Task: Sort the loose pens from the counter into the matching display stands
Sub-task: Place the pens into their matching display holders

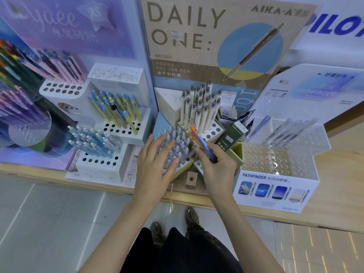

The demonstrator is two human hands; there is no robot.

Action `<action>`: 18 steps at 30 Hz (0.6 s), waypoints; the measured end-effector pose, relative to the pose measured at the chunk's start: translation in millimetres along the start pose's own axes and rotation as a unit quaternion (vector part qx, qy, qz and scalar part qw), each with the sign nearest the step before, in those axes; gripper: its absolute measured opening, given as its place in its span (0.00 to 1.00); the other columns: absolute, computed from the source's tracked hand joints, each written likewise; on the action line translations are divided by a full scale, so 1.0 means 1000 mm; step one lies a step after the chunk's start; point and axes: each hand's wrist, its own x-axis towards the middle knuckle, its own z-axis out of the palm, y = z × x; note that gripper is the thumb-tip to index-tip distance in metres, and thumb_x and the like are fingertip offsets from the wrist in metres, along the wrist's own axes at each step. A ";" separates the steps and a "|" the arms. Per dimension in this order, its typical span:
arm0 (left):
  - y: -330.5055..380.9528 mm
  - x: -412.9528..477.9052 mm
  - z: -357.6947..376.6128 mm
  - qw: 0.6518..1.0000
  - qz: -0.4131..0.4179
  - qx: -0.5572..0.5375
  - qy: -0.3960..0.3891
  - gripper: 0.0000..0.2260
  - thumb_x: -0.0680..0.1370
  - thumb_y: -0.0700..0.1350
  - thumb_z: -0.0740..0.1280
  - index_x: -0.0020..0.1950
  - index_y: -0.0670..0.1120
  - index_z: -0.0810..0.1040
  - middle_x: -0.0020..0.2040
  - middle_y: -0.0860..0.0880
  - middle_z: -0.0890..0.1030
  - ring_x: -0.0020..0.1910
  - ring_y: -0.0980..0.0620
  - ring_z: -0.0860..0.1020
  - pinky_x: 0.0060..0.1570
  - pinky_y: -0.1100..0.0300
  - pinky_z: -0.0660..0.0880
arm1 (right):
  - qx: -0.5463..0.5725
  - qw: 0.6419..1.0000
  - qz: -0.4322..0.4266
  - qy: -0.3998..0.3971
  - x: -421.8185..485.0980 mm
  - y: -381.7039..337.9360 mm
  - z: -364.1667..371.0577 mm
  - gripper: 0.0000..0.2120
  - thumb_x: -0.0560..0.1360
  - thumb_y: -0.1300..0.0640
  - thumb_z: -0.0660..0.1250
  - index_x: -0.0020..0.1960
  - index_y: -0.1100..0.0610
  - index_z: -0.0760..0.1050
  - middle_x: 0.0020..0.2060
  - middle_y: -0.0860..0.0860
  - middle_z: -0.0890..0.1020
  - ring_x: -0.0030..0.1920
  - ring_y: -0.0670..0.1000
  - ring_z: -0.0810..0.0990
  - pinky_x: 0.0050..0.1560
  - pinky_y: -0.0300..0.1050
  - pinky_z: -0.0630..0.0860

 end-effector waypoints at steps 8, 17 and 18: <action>-0.002 0.002 0.001 1.000 0.004 0.000 0.001 0.20 0.78 0.53 0.61 0.67 0.44 0.74 0.69 0.44 0.71 0.73 0.48 0.57 0.69 0.49 0.58 | -0.042 0.999 -0.019 0.001 0.001 0.000 0.000 0.06 0.72 0.60 0.73 0.49 0.56 0.82 0.34 0.40 0.78 0.34 0.39 0.74 0.35 0.35 0.70; -0.007 0.003 0.002 1.000 0.016 -0.001 0.002 0.22 0.78 0.54 0.58 0.67 0.45 0.74 0.69 0.44 0.71 0.73 0.49 0.56 0.67 0.49 0.58 | -0.118 0.992 -0.044 -0.001 -0.016 0.008 0.016 0.07 0.72 0.61 0.73 0.50 0.57 0.82 0.41 0.48 0.82 0.39 0.40 0.75 0.37 0.35 0.71; -0.008 0.003 0.002 1.000 0.018 -0.001 0.001 0.22 0.78 0.54 0.58 0.67 0.45 0.74 0.69 0.44 0.71 0.73 0.49 0.56 0.67 0.50 0.58 | -0.145 0.988 -0.051 0.011 -0.018 0.009 0.018 0.07 0.71 0.60 0.74 0.49 0.58 0.83 0.42 0.49 0.81 0.39 0.40 0.73 0.35 0.35 0.69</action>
